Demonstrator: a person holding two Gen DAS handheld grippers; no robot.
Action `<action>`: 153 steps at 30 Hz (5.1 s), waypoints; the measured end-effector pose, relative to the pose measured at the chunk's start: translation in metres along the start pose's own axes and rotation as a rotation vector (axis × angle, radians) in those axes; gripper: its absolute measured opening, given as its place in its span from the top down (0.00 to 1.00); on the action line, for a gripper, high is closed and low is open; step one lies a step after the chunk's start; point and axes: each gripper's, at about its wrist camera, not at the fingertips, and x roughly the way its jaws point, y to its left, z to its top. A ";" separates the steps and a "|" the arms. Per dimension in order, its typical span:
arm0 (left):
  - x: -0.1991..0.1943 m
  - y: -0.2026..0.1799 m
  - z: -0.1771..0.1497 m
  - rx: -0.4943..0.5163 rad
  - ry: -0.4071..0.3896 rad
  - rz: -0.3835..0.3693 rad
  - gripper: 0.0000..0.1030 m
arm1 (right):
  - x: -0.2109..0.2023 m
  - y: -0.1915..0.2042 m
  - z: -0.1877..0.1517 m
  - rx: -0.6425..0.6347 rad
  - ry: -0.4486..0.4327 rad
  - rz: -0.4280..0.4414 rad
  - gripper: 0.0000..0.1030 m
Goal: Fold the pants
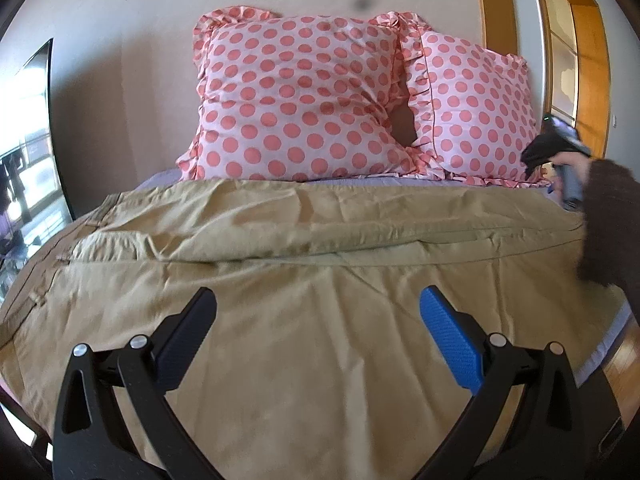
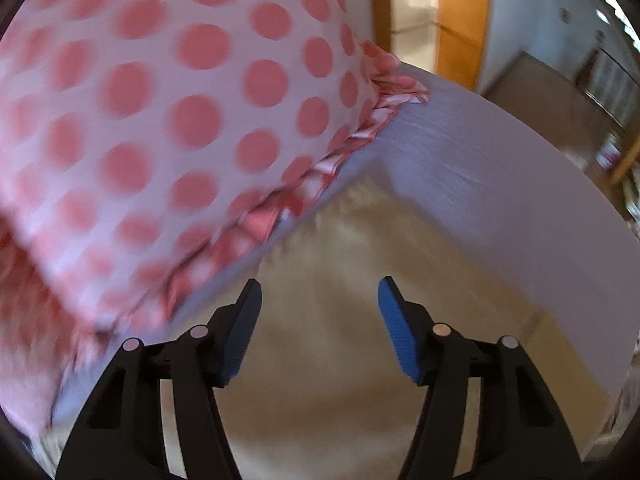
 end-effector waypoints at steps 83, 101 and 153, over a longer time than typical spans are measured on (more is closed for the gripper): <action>-0.079 0.209 -0.071 -0.587 0.194 0.068 0.82 | -0.103 -0.298 -0.203 0.460 -0.199 0.704 0.98; -0.097 0.201 -0.103 -0.608 0.155 0.011 0.85 | -0.103 -0.314 -0.213 0.455 -0.190 0.628 0.98; -0.081 0.185 -0.129 -0.457 0.076 -0.133 0.02 | -0.225 -0.005 -0.371 -0.750 -0.021 1.067 0.18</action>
